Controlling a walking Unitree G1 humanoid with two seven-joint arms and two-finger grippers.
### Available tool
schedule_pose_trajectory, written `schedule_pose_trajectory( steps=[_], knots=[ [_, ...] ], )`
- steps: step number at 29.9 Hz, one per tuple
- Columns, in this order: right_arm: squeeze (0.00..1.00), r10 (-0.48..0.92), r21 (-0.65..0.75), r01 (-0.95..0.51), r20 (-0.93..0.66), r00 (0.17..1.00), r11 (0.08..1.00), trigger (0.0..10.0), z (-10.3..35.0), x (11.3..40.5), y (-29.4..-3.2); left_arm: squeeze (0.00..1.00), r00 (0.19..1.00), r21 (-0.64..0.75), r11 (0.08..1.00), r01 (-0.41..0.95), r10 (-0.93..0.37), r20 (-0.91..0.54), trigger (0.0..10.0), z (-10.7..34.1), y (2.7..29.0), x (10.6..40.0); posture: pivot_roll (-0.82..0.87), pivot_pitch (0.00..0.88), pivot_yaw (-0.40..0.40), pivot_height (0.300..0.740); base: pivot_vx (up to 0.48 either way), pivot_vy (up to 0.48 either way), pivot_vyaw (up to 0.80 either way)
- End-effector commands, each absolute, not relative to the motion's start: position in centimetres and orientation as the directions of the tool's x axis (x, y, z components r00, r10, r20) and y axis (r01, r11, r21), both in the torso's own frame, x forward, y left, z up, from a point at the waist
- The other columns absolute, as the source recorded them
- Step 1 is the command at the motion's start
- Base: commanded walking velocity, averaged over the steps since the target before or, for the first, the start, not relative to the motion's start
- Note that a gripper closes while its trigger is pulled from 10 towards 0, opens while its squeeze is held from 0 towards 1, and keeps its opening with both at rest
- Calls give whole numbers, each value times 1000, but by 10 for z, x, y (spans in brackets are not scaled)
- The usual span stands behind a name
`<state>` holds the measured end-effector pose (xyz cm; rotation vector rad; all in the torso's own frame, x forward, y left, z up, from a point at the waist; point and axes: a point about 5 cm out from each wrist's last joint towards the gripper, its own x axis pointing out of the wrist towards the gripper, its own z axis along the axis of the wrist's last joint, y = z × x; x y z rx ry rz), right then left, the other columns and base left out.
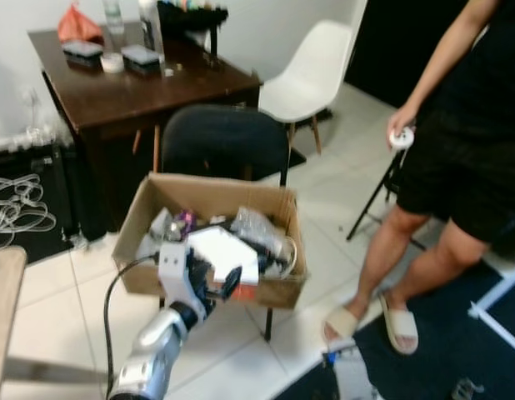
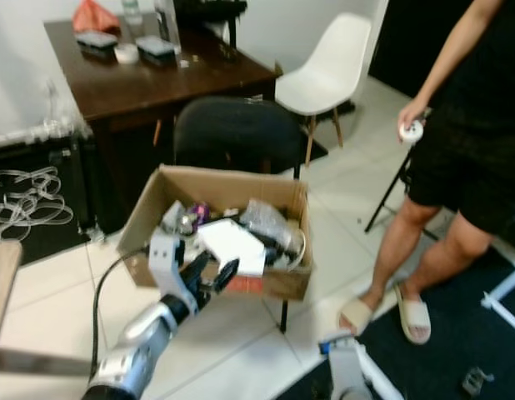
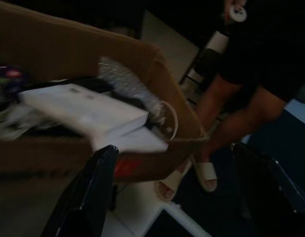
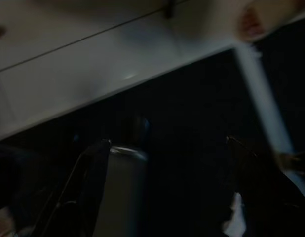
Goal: Picking trash to rubbish bin
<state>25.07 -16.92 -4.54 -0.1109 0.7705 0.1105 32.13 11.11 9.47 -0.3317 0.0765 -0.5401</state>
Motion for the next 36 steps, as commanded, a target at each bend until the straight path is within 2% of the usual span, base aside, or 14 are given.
schedule_pose_trajectory(
  steps=[1, 5, 10, 14, 34, 36],
  knots=[
    [0, 40, -73, -132, -719, 694, 989, 10000, -49, 245, -177, 0, 847, -325, 805, 496, -531, -22, 10000, 86, 110, 317, -91, 178, 13, 740, -398, 0, 0],
    [0, 41, -74, -136, -719, 694, 988, 10000, -49, 245, -177, 0, 853, -316, 819, 479, -519, -54, 10000, 78, 114, 316, -93, 172, 11, 740, -392, 0, 0],
    [0, 44, -75, -140, -717, 695, 987, 10000, -48, 246, -177, 0, 845, -170, 852, 495, -517, -134, 10000, 60, 125, 309, -94, 165, 9, 740, 0, 0, 0],
    [0, 44, -75, -140, -718, 695, 987, 10000, -48, 246, -179, 0, 847, -151, 862, 484, -505, -165, 10000, 53, 130, 306, -93, 164, 9, 740, 0, 0, 0],
    [0, 19, -88, -123, -736, 677, 989, 10000, -52, 240, -185, 0, 865, -155, 920, 359, -391, -315, 10000, 16, 162, 290, -87, 163, 11, 740, 0, -459, 0],
    [0, 15, -88, -119, -738, 674, 989, 10000, -52, 239, -186, 0, 867, -156, 925, 346, -379, -324, 10000, 14, 164, 290, -85, 161, 10, 740, 0, 0, 0]
  ],
)
